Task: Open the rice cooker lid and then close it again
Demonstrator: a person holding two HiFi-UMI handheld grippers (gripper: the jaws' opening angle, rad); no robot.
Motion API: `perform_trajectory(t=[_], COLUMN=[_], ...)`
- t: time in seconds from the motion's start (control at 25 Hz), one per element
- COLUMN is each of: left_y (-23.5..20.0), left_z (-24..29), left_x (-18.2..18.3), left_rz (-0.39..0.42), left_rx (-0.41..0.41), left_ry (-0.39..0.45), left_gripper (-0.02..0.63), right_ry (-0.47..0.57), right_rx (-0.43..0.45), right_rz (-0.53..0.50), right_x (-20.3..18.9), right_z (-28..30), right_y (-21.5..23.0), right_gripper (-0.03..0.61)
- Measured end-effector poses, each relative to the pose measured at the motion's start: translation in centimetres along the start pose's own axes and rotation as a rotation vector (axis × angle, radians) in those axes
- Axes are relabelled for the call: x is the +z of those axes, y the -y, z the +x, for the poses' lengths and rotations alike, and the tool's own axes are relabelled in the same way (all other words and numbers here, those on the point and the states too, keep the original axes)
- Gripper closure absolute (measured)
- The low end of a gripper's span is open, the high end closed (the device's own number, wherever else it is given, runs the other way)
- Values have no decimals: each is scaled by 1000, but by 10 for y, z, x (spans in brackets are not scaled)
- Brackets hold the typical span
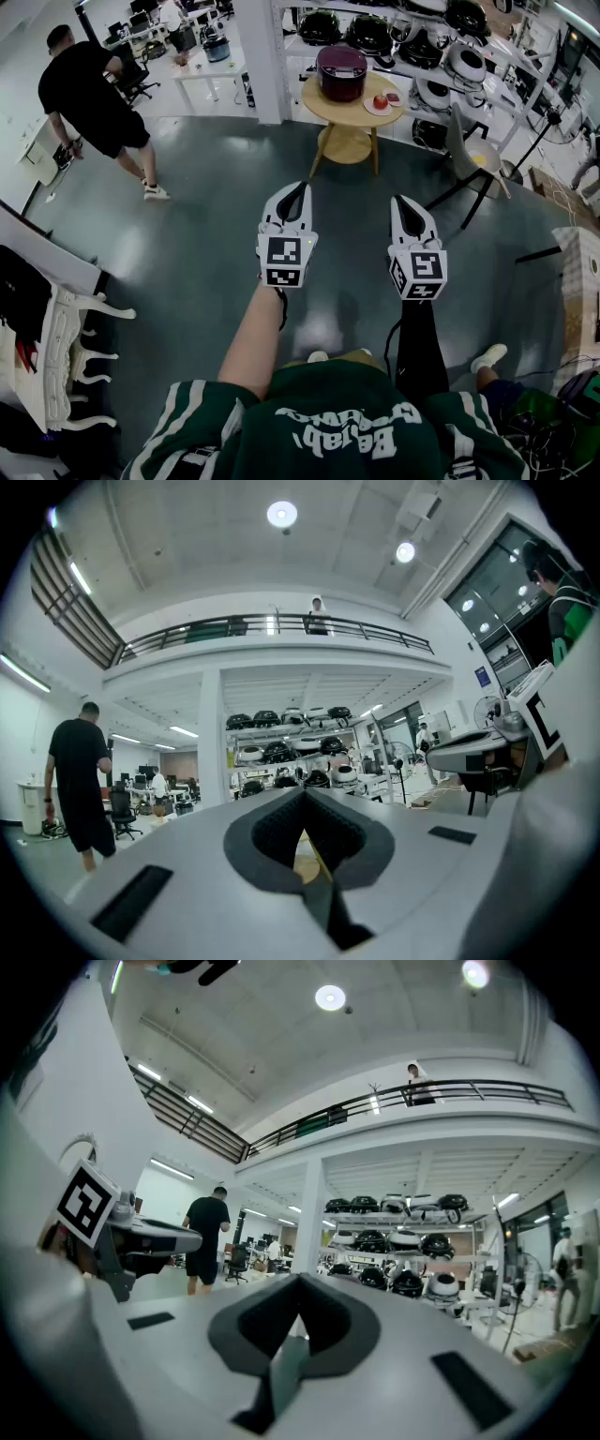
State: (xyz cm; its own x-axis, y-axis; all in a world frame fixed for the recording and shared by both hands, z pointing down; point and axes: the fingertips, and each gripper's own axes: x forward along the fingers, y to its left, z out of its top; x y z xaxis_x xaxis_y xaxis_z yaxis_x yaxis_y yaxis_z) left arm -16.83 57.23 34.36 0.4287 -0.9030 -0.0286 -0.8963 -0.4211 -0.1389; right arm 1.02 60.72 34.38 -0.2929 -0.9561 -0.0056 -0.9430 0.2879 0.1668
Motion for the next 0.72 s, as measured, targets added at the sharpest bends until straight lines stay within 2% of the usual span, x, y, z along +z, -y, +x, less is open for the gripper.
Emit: perform_trajectory(t=[0.36, 0.72], left_y=[-8, -26], left_z=[13, 93], left_x=[-14, -19], left_rz=[-8, 19], left_rx=[4, 16], left_ry=[-12, -16], left_gripper=[614, 614], right_ry=[-7, -4], right_rx=[6, 23], right_rz=[22, 22], right_x=[-16, -28], right_z=[17, 92], right_y=[2, 43], right_gripper=[574, 574])
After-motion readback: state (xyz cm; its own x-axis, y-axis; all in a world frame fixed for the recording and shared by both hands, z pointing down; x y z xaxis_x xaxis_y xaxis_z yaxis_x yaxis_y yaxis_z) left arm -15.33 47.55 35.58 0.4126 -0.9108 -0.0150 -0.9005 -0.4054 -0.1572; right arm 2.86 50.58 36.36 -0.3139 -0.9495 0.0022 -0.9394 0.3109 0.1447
